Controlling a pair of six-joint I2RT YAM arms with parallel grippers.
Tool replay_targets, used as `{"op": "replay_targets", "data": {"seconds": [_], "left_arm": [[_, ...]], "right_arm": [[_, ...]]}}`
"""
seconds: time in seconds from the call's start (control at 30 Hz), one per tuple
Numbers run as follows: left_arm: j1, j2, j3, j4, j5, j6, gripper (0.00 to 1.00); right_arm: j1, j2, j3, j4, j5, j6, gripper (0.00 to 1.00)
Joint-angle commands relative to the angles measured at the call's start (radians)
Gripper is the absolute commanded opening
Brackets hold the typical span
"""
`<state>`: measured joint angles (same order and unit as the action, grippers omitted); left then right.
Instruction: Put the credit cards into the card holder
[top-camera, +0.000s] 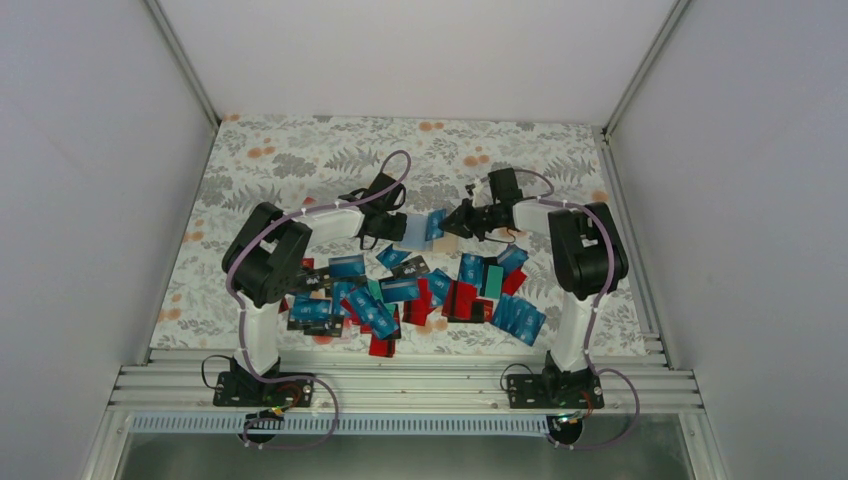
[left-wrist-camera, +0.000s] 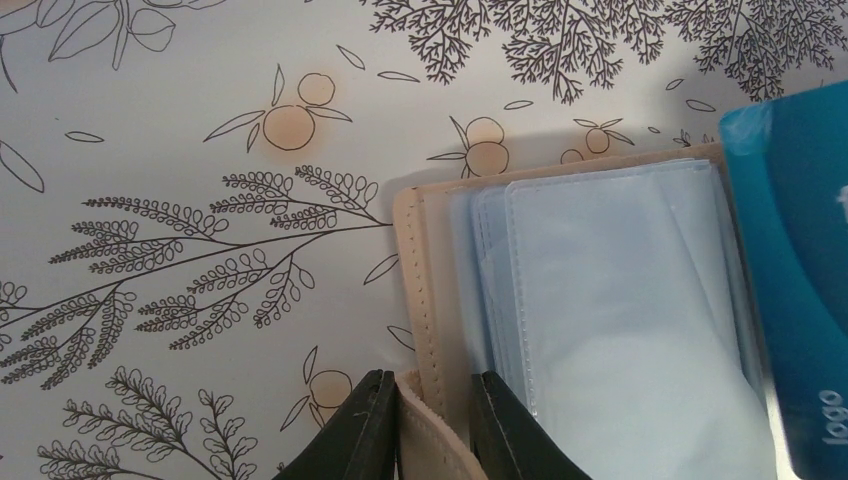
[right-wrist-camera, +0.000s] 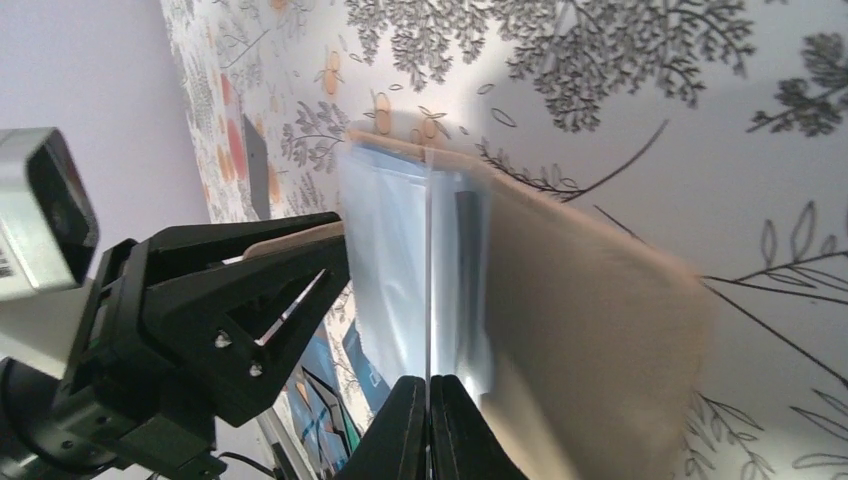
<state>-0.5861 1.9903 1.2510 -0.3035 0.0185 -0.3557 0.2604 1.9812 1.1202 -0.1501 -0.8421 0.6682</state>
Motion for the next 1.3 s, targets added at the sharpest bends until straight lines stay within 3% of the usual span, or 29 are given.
{"op": "replay_targets", "data": {"seconds": [0.0,1.27], "left_arm": [[-0.003,0.006,-0.021,-0.047,0.007,-0.005,0.19],[-0.003,0.011,-0.021,-0.046,0.012,-0.006,0.16]], "right_arm": [[-0.004,-0.054,0.006,0.048,-0.034,-0.002,0.04],[0.021,0.029,-0.006,0.079,0.021,-0.003,0.04]]}}
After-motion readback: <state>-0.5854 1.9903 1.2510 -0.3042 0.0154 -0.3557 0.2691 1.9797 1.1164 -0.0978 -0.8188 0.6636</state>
